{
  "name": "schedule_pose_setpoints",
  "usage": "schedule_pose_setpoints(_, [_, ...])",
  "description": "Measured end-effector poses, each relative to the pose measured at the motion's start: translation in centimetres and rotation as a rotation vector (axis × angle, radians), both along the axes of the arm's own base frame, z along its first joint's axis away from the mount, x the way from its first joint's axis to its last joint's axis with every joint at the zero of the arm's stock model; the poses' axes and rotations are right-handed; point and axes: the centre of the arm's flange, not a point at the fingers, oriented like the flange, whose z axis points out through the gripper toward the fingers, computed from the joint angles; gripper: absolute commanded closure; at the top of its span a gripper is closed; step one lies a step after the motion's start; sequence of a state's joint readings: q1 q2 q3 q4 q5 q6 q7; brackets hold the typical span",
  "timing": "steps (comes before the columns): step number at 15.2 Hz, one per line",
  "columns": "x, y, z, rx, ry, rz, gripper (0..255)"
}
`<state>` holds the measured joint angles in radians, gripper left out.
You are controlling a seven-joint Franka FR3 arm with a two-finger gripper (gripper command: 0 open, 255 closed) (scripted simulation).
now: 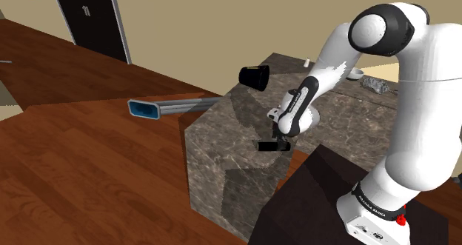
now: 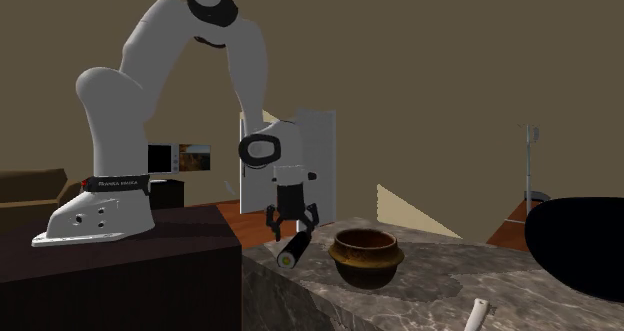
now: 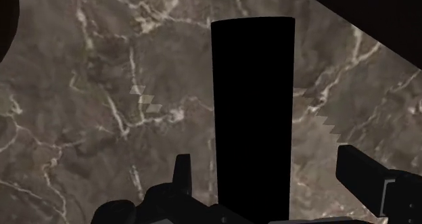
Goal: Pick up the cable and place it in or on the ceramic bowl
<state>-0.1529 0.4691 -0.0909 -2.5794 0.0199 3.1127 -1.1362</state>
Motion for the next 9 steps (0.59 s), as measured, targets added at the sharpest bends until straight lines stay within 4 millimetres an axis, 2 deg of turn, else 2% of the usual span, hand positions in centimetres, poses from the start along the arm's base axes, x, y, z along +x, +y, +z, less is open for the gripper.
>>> schedule_pose_setpoints(4, [-0.1, -0.1, -1.8, 0.0, -0.001, 0.003, 0])
schedule_pose_setpoints(9, [0.0, -0.2, -2.3, 0.0, -0.002, 0.003, 0])
